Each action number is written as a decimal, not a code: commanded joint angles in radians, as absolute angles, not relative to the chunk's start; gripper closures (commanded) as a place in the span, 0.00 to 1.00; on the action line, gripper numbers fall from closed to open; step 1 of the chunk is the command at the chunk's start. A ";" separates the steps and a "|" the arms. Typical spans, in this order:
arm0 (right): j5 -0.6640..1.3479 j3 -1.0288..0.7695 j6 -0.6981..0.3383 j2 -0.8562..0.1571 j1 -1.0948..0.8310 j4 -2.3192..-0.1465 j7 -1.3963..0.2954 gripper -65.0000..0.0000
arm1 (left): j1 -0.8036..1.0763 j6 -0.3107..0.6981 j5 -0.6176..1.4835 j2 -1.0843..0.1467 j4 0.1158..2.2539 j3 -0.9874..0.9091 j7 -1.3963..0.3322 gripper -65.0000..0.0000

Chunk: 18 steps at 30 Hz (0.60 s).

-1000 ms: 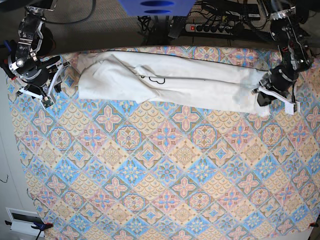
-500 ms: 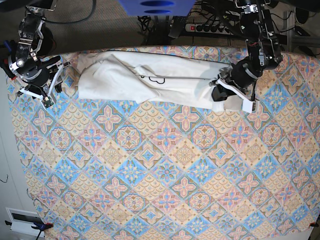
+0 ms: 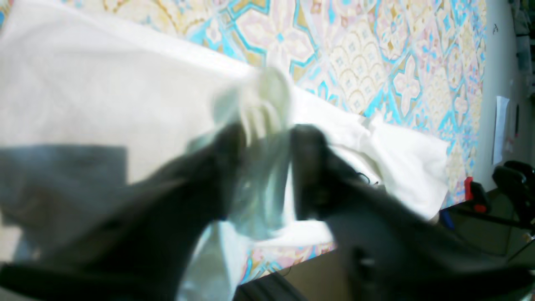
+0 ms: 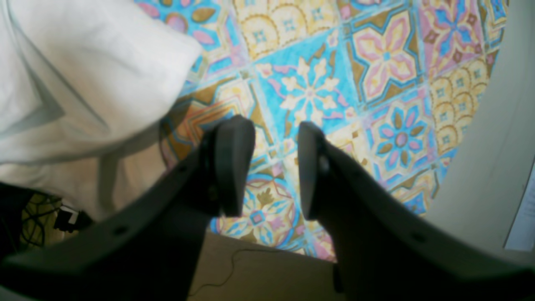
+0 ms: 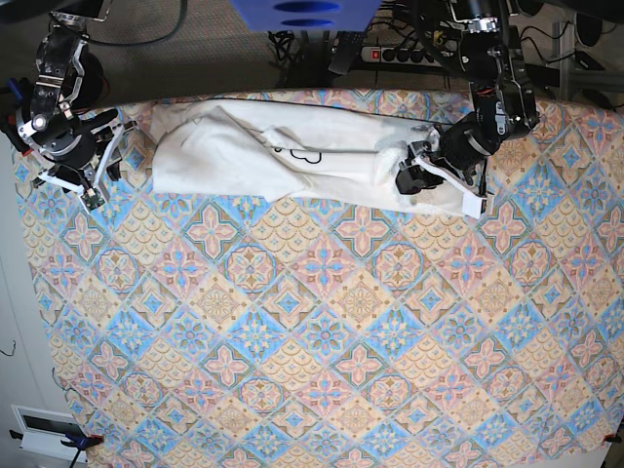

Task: Fold the T-shirt properly
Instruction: 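Push the left gripper's strip end inward toward the right gripper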

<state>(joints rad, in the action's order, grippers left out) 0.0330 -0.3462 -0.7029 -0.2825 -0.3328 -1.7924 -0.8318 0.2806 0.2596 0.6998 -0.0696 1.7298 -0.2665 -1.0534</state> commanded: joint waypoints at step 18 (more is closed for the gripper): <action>0.223 -0.352 -0.698 -0.271 -0.332 -1.813 -1.055 0.68 | 0.325 0.272 0.877 -0.245 1.856 -0.414 -1.099 0.46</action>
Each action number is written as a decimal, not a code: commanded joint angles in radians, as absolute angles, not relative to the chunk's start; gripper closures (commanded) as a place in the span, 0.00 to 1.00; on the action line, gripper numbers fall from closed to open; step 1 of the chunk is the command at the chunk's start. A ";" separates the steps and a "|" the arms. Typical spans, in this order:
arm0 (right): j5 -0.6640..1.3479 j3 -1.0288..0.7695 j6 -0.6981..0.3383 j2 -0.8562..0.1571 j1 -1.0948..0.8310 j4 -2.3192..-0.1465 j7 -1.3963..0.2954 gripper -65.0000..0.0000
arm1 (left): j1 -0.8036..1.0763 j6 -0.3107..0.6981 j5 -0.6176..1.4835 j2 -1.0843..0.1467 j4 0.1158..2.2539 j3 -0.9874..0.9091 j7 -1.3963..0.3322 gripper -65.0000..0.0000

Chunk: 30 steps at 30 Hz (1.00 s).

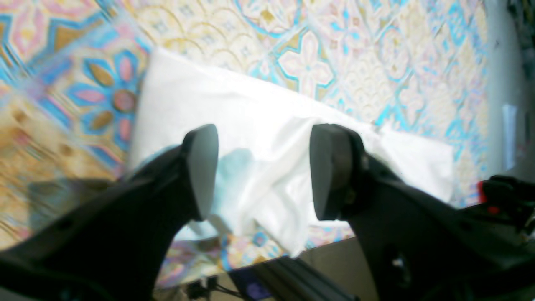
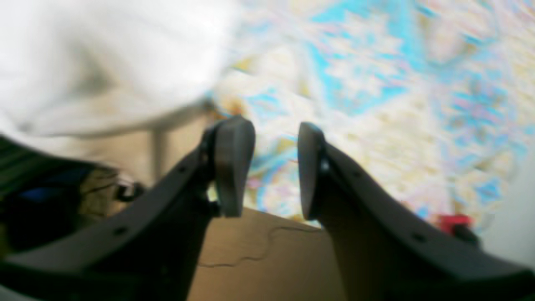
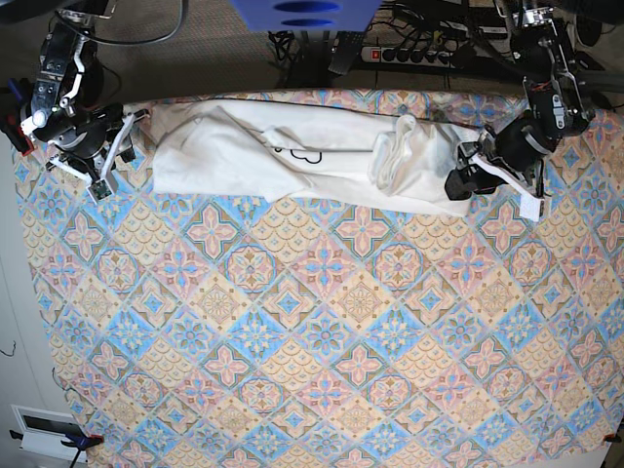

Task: Fold the T-shirt properly
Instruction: 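Push the left gripper's strip end inward toward the right gripper, then grasp the strip end with the right gripper and fold it toward the middle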

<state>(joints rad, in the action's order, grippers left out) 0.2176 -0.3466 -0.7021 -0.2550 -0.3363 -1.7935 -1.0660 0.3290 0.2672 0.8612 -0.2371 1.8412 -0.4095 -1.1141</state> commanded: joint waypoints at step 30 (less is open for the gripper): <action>0.582 -0.332 -0.698 -0.240 -0.232 -1.466 -1.086 0.30 | 0.340 0.275 0.878 -0.260 1.787 -0.417 -1.096 0.46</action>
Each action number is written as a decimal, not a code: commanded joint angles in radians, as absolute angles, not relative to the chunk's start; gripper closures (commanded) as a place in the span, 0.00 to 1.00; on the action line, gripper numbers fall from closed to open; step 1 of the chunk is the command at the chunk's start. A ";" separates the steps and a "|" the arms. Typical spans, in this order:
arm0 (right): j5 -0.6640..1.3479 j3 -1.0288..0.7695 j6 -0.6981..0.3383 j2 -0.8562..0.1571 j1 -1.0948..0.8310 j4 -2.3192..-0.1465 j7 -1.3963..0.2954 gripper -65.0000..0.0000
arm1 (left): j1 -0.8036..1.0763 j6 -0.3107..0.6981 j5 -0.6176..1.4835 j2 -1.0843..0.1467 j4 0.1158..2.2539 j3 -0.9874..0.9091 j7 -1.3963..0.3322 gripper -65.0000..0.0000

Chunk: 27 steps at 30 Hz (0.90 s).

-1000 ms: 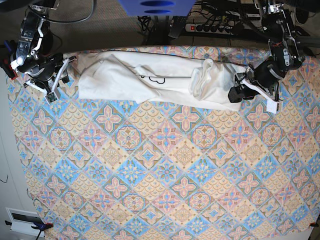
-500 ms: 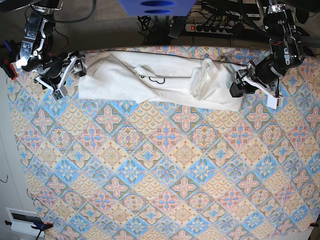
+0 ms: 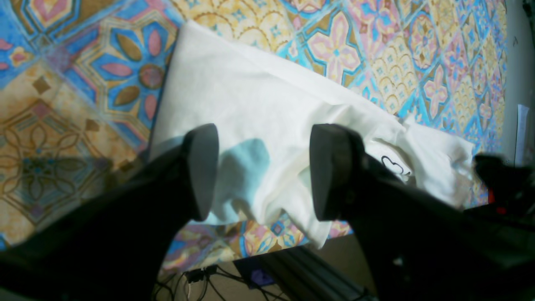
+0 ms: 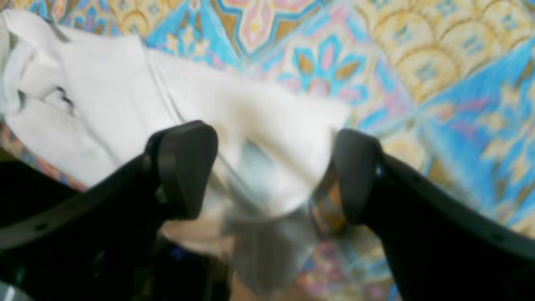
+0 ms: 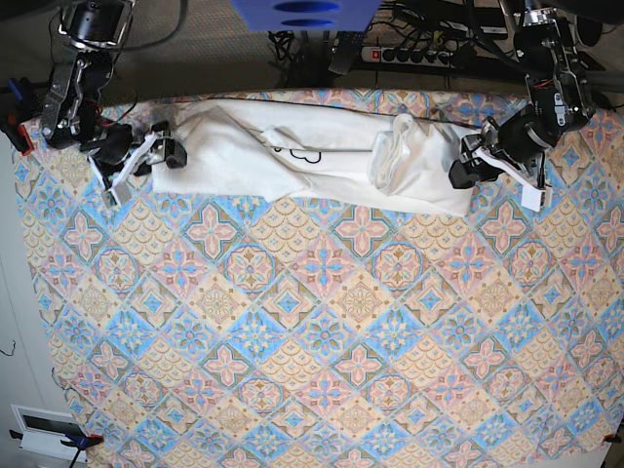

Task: Fold the T-shirt properly
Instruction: 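Grasp the strip end with the right gripper and fold it toward the middle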

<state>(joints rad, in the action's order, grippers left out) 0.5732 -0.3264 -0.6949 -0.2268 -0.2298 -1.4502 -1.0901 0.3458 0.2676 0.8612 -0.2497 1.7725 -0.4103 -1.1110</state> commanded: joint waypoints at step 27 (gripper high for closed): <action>0.702 -0.223 -0.698 -0.232 -0.229 -1.322 -1.067 0.69 | 0.323 0.275 0.878 -0.260 1.787 -0.417 -1.096 0.46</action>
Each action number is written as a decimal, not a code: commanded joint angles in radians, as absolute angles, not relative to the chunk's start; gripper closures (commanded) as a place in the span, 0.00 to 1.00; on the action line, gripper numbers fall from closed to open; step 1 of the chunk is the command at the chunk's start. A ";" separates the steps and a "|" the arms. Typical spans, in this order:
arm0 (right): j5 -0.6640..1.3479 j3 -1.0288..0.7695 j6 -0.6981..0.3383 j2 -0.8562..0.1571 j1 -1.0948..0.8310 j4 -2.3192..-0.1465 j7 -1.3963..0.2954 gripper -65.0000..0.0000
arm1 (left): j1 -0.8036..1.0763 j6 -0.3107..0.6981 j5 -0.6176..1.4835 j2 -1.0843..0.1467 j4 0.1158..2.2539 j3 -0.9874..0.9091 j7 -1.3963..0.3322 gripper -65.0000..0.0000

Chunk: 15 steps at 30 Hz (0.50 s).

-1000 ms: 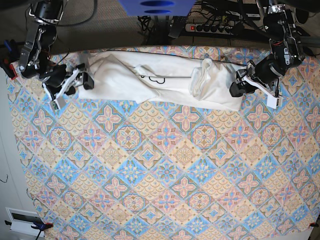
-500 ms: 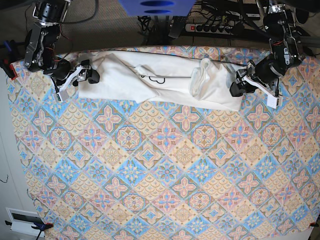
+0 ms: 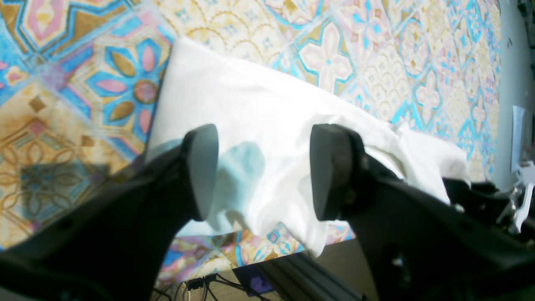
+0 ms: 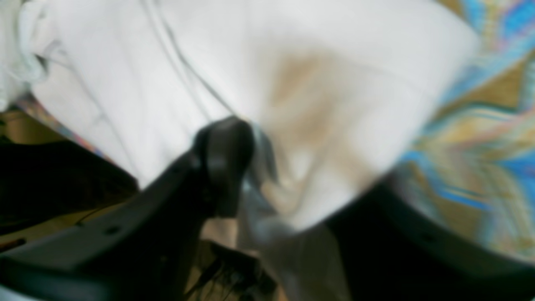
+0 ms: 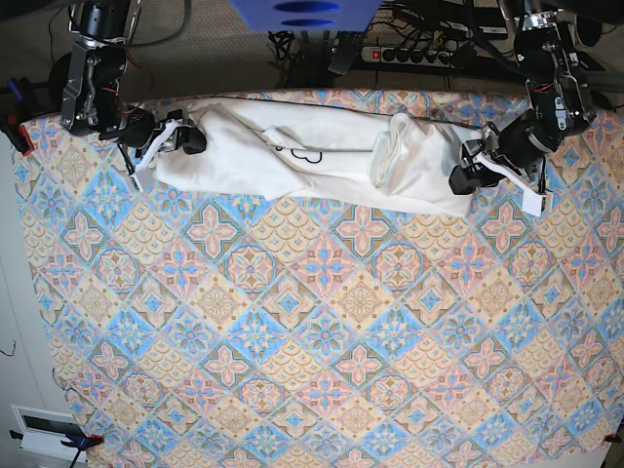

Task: Fold the T-shirt properly
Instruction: 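Grasp the strip end with the right gripper and fold it toward the middle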

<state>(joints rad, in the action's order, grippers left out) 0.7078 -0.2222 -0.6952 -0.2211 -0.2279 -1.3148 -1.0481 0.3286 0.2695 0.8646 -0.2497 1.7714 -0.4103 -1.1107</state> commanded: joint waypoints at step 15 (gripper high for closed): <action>0.700 -0.341 -0.698 -0.314 -0.131 -1.314 -1.116 0.94 | 0.332 0.275 0.878 -0.260 1.787 -0.418 -1.043 0.46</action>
<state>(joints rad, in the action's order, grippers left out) 0.6807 -0.3374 -0.6937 -0.3038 -0.1390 -1.2999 -1.1244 0.3355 0.2687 0.8642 -0.2497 1.7714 -0.4118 -1.0580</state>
